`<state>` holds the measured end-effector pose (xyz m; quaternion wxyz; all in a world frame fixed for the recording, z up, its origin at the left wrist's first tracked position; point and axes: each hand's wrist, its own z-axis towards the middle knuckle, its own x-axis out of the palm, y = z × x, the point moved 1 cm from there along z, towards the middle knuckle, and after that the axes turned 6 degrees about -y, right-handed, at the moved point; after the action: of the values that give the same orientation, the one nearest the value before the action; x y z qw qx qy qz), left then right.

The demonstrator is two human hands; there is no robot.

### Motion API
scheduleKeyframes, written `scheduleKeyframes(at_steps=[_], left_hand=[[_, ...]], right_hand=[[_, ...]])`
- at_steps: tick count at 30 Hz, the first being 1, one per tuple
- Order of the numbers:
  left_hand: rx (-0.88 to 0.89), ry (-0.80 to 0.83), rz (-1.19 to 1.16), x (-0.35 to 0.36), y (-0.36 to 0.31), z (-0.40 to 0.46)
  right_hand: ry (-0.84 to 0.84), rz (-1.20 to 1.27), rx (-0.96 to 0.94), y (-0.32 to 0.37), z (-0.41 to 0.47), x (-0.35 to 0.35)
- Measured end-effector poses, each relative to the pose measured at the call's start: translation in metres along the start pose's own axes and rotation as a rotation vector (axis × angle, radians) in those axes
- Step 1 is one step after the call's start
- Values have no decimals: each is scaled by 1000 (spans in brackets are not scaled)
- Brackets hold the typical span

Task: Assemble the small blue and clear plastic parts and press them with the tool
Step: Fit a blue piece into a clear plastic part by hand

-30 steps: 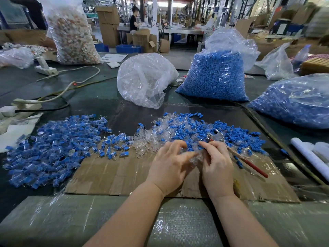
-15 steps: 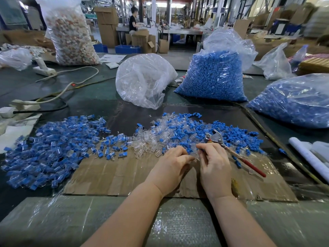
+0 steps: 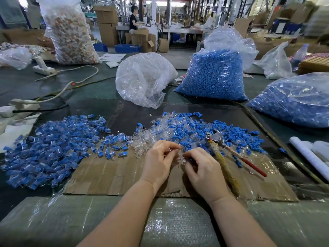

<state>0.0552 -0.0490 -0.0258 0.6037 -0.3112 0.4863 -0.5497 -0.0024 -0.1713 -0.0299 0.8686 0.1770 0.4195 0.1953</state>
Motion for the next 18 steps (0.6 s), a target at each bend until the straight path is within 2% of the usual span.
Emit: scheduleKeyframes(at_steps=[6, 9, 13, 18], left_hand=[[7, 107, 26, -2, -1, 1], [-47, 77, 12, -1, 1, 2], [-153, 49, -83, 0, 3, 2], [-202, 78, -151, 0, 2, 2]], right_hand=[[0, 24, -6, -1, 1, 2], [-11, 50, -7, 0, 1, 2], [-117, 84, -12, -1, 2, -1], [-151, 205, 29, -7, 1, 1]])
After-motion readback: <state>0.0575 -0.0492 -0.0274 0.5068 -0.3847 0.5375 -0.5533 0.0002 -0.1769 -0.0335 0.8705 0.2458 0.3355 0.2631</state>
